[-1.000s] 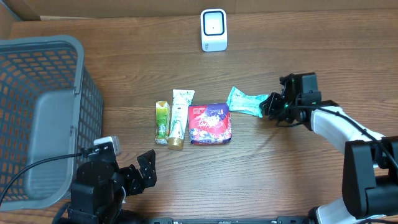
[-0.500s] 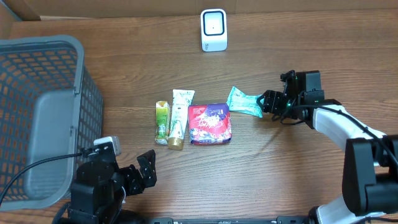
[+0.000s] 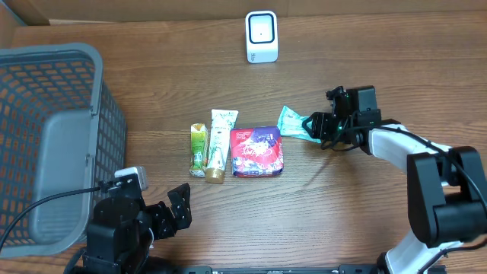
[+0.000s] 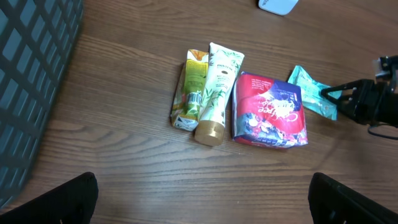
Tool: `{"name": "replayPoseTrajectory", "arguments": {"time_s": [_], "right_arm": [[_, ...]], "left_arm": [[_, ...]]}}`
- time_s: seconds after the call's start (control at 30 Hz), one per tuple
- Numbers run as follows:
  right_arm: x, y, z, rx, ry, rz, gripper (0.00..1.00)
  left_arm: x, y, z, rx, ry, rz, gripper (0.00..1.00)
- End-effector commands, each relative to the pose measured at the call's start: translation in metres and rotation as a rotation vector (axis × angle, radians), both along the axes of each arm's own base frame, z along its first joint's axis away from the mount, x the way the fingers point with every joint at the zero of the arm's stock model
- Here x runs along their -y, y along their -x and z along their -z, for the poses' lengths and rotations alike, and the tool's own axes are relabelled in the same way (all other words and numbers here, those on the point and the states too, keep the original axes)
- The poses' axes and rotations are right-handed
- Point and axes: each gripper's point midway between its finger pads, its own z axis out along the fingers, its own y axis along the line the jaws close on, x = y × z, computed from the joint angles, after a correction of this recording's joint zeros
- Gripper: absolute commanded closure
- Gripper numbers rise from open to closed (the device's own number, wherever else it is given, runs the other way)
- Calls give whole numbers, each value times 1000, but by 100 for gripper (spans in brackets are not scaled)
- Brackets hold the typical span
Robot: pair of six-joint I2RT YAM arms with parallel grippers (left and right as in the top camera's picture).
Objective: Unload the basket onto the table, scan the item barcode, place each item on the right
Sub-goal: 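Lift the wipes pack with right gripper and raise it, then carry the wipes pack to the white scanner and hold it there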
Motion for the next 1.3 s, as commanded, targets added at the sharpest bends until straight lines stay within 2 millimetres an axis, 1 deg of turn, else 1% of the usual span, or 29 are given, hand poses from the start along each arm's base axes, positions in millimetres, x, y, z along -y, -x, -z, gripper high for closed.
{"name": "replayPoseTrajectory", "arguments": {"time_s": [0.0,0.07,0.1,0.17,0.2,0.27,0.33,0.37,0.4,0.43,0.47,0.5,0.57,0.7,0.87,0.9,0.97,1.03,1.1,1.17,1.27], "right_arm": [[1,15,33,-108,18,19,56],[3,16,34,-120,16,26,76],[5,15,34,-126,10,40,81],[9,15,32,-139,-3,59,87],[12,15,29,-142,-17,64,89],[17,12,20,-149,-59,74,96],[22,8,3,-149,-129,76,96],[23,5,-10,-140,-184,67,96],[24,3,-19,-132,-217,62,96],[27,-4,-46,-102,-321,43,96],[28,-5,-58,-80,-358,22,96],[29,-7,-77,-44,-408,-10,96],[32,-10,-100,-1,-443,-31,96],[35,-18,-144,94,-408,-36,96],[36,-25,-195,200,-257,4,96],[33,-25,-210,231,-212,1,96],[25,-24,-233,276,-151,-18,96],[12,-19,-260,316,-92,-45,96],[-2,-11,-283,337,-47,-78,96],[-17,-2,-305,351,-43,-114,96],[-33,9,-330,379,-66,-159,96]], "left_arm": [[-2,0,3,-1,-11,-8,0],[-2,0,3,-1,-11,-8,0],[-2,0,3,-1,-11,-8,0],[-2,0,3,-1,-11,-8,0],[-2,0,3,-2,-11,-8,0],[-2,0,3,-1,-11,-8,0],[-2,0,3,-1,-11,-8,0],[-2,0,3,-1,-11,-8,0],[-2,0,3,-1,-11,-8,0],[-2,0,3,-1,-11,-8,0],[-2,0,3,-1,-11,-8,0],[-2,0,3,-1,-11,-8,0],[-2,0,3,-1,-11,-8,0],[-2,0,3,-1,-11,-8,0],[-2,0,3,-1,-11,-8,1],[-2,0,3,-1,-11,-8,1],[-2,0,3,-1,-11,-8,0],[-2,0,3,-1,-11,-8,0],[-2,0,3,-1,-11,-8,0],[-2,0,3,-1,-11,-8,0],[-2,0,3,-1,-11,-8,1]]}}
